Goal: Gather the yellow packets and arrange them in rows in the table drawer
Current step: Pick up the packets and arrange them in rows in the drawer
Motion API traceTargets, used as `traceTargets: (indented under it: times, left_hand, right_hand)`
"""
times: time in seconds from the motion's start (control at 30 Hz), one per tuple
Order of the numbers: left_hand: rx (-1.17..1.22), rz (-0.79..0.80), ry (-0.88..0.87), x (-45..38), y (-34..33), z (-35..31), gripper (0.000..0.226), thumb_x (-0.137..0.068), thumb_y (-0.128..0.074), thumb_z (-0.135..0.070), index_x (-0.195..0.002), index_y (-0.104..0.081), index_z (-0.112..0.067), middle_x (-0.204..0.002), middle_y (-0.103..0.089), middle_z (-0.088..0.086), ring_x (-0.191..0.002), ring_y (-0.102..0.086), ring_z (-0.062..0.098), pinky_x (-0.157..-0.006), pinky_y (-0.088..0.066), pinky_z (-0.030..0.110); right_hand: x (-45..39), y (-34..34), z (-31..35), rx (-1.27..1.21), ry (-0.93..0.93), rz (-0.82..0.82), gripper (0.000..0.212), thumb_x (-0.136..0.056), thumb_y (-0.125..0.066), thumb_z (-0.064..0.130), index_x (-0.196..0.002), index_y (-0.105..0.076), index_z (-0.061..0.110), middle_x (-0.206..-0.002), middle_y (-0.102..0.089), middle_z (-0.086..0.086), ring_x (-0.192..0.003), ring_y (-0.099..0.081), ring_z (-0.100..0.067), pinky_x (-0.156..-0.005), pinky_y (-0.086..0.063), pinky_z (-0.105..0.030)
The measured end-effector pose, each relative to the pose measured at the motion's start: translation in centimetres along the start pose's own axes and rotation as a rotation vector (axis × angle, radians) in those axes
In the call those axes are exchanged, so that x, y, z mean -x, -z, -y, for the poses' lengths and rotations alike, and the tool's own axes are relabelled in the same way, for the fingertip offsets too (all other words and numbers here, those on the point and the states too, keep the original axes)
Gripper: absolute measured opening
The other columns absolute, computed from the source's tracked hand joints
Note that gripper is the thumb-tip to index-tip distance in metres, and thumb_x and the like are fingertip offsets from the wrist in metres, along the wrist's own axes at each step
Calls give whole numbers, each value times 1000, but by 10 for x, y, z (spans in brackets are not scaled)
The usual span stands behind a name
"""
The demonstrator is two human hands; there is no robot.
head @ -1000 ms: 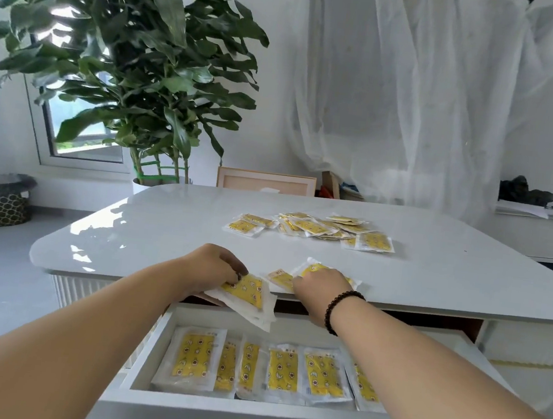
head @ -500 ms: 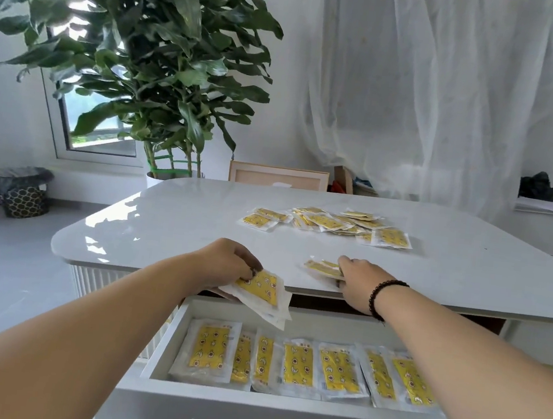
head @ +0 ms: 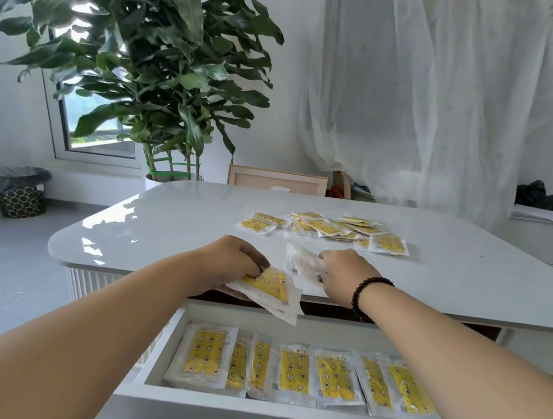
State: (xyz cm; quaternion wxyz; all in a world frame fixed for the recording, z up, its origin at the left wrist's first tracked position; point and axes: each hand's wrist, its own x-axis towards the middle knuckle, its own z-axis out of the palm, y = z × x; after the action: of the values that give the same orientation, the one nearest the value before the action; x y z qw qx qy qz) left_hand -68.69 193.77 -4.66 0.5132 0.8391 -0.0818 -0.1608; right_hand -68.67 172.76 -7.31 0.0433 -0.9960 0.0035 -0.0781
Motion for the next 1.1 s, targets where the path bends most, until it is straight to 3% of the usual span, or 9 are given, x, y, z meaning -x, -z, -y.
traceTargets:
  times: [0.17, 0.27, 0.4, 0.53, 0.7, 0.8, 0.9, 1.0, 1.1]
  left_hand:
    - [160, 3, 46, 13, 2, -2, 21, -96, -52, -6, -108, -68, -6, -109, -66, 13, -89, -70, 27, -67, -62, 35]
    - [495, -20, 104, 27, 0, -4, 44, -101, -42, -38, -109, -63, 0, -99, -69, 19, -82, -71, 30, -67, -61, 39]
    - [763, 17, 118, 45, 6, -3, 67, -98, -35, -55, -109, -62, 5, -108, -67, 26, -92, -70, 37, -73, -60, 46]
    - [821, -52, 65, 60, 8, -2, 33, -101, -40, -29, -104, -63, -4, -102, -71, 21, -93, -70, 37, -74, -59, 49]
    - [748, -162, 26, 68, 13, 7, 20, -100, -45, -15, -105, -60, -3, -96, -74, 20, -88, -72, 33, -77, -59, 47]
    - [674, -159, -46, 74, 16, 8, 20, -101, -43, -16, -104, -60, -5, -94, -75, 18, -87, -72, 32, -80, -58, 46]
    - [655, -132, -89, 82, 14, 7, 22, -101, -44, -18, -99, -61, -5, -88, -76, 16, -74, -73, 27, -67, -62, 41]
    - [687, -136, -94, 84, 14, 6, 26, -101, -43, -19, -100, -64, -5, -94, -75, 17, -77, -72, 29, -65, -61, 41]
    - [678, -215, -137, 84, 18, 3, 23, -101, -43, -17, -93, -62, -7, -80, -74, 12, -63, -70, 22, -64, -59, 36]
  right_hand:
    - [8, 13, 22, -484, 44, -274, 17, -92, -48, 14, -96, -59, 1, -78, -60, -11, -65, -54, -22, -55, -42, -26]
    - [26, 15, 37, -497, 320, -324, 19, -95, -50, 17, -102, -62, 5, -73, -60, -6, -61, -52, -20, -56, -42, -26]
    - [43, 15, 40, -373, 636, -410, 36, -93, -43, 27, -122, -61, 16, -103, -69, 0, -91, -63, -18, -74, -53, -31]
    - [56, 18, 35, -301, 719, -356, 50, -91, -43, 38, -134, -53, 15, -131, -59, 0, -120, -54, -15, -100, -47, -32]
    - [79, 27, 50, -269, 649, -193, 87, -78, -33, 75, -150, -23, 28, -156, -17, 12, -142, -15, -1, -114, -19, -21]
    - [86, 30, 62, -324, 565, -246, 90, -76, -27, 78, -149, -28, 25, -154, -20, 11, -140, -16, -1, -110, -17, -17]
    - [85, 31, 68, -282, 514, -381, 80, -78, -60, 62, -143, -40, 21, -138, -35, 7, -127, -31, -5, -103, -24, -14]
    - [85, 38, 68, -462, 423, -351, 51, -69, -81, 37, -113, -58, 27, -103, -50, 16, -89, -49, 7, -79, -39, -4]
    - [82, 46, 61, -714, 281, -324, 19, -76, -77, 27, -90, -68, 17, -82, -68, 9, -71, -62, -3, -63, -51, -15]
